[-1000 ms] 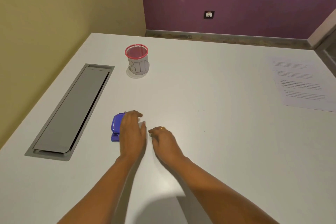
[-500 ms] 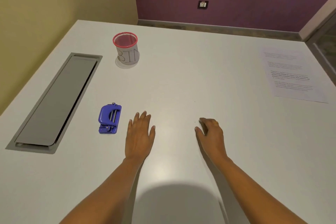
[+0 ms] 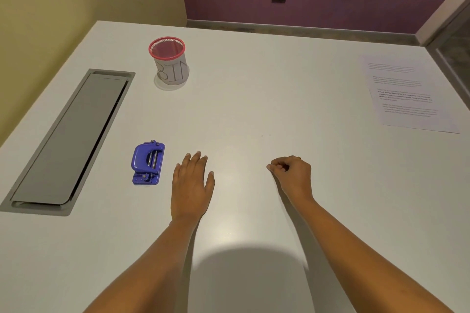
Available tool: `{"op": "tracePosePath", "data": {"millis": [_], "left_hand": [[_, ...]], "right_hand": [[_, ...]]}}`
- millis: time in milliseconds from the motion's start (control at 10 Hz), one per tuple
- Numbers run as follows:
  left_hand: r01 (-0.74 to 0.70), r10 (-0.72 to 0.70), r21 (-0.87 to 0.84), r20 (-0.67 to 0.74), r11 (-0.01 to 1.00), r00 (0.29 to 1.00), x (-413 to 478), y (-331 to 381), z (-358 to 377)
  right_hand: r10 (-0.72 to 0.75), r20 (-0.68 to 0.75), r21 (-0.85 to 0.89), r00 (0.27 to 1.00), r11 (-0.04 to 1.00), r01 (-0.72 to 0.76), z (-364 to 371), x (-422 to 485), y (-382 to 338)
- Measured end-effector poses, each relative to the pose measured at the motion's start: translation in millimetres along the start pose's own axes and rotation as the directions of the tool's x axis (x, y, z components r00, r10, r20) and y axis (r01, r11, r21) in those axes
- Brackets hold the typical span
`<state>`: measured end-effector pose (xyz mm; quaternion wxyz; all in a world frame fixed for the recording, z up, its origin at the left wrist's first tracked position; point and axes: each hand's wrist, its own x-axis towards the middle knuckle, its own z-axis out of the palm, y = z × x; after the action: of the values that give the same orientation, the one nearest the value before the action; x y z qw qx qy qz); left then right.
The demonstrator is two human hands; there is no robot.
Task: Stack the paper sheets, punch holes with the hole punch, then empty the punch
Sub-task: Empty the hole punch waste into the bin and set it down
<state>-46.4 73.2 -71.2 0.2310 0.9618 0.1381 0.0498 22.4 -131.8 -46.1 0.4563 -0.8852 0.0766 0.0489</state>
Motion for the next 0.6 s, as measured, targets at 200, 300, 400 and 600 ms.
{"op": "tracePosePath", "data": {"millis": [200, 300, 400, 600], "left_hand": [[0.000, 0.000, 0.006, -0.006, 1.000, 1.000, 0, 1, -1], [0.002, -0.002, 0.007, -0.004, 1.000, 1.000, -1, 2, -2], [0.002, -0.002, 0.009, 0.000, 1.000, 1.000, -1, 3, -2], [0.005, -0.005, 0.019, 0.005, 1.000, 1.000, 0, 3, -3]], "right_hand": [[-0.021, 0.030, -0.095, 0.999, 0.995, 0.024, 5, 6, -5], [-0.045, 0.071, -0.215, 0.996, 0.975, 0.059, 9, 7, -5], [-0.063, 0.120, -0.304, 0.991, 0.948, 0.097, 12, 9, -8], [0.170, 0.070, 0.087, 0.983, 0.981, -0.176, 0, 33, -23]]}}
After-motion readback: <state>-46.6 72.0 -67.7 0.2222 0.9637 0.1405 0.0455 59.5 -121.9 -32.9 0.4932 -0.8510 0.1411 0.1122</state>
